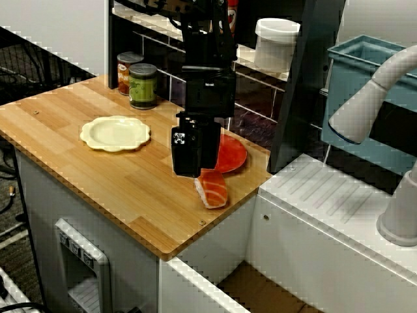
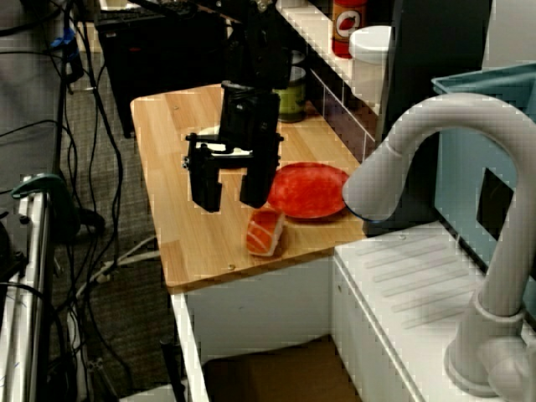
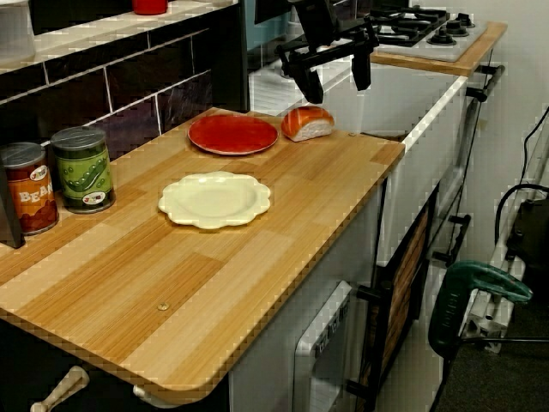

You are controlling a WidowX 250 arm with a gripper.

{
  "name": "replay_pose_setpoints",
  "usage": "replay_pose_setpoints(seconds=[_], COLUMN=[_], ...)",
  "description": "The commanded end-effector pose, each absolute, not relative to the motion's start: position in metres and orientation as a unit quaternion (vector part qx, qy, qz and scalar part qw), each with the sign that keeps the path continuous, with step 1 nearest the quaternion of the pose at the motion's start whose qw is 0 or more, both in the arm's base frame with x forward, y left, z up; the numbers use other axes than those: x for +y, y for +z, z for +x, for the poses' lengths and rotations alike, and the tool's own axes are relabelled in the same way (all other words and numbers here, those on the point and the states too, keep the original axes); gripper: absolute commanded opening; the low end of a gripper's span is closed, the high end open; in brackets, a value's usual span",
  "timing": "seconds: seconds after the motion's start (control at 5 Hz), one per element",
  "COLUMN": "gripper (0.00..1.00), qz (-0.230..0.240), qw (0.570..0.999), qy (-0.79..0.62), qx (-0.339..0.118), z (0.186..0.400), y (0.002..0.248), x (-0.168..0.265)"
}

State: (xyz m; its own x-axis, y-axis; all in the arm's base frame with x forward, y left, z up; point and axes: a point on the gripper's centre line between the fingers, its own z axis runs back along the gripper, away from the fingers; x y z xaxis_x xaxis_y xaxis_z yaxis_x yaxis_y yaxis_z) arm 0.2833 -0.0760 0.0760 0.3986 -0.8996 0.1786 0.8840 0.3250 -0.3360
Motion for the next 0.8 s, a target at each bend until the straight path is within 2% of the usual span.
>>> replay_pose_setpoints(seconds=[0.0, 0.2, 0.6], gripper=[1.00, 1.00, 1.00], qz=[-0.156, -0.145, -0.144], qw=[0.886, 0.915, 0.936], qy=[-0.437, -0.377, -0.321], qx=[-0.014, -0.017, 0.010], z=[0.272, 0.265, 0.258], y=[0.086, 0.084, 0.088], x=[-0.073, -0.076, -0.082])
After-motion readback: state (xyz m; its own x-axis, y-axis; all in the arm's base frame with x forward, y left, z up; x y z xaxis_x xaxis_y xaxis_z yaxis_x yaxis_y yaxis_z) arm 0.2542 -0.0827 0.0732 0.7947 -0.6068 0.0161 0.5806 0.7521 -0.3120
